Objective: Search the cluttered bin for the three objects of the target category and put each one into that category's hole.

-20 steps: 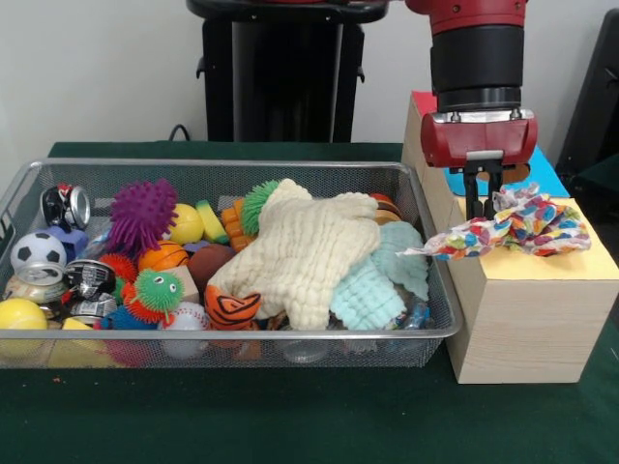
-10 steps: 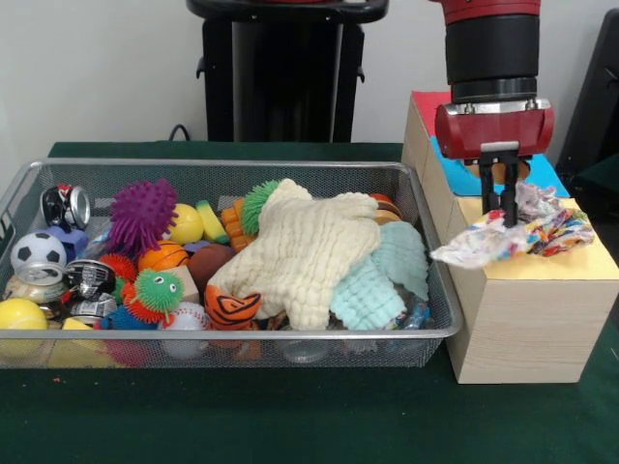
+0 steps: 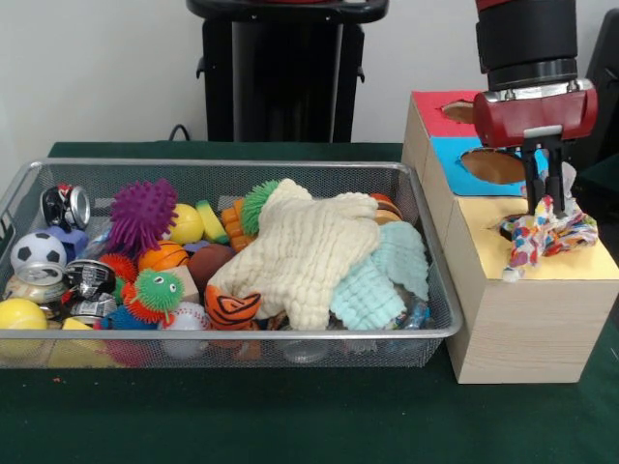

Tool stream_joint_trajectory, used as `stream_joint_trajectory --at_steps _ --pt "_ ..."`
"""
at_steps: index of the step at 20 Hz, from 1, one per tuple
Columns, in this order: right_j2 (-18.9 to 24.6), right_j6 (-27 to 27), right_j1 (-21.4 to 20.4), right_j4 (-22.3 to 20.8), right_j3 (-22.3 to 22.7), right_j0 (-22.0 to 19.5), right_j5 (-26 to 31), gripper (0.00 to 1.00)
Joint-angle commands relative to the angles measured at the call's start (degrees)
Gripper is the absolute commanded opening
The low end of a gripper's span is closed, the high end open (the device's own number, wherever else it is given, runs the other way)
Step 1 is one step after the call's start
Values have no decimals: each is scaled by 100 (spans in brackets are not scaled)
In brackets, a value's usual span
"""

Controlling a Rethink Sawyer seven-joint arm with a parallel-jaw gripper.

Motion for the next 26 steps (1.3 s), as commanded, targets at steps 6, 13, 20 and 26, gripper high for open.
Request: stream_joint_trajectory --at_steps 6,13,20,26 --pt "-183 1249 771 342 113 247 211 0" --pt "-344 1195 1223 497 -86 251 285 0" --pt "-1061 1354 1352 1191 -475 782 529 0" --pt "-2825 1595 1821 2499 -1117 1900 987 0"
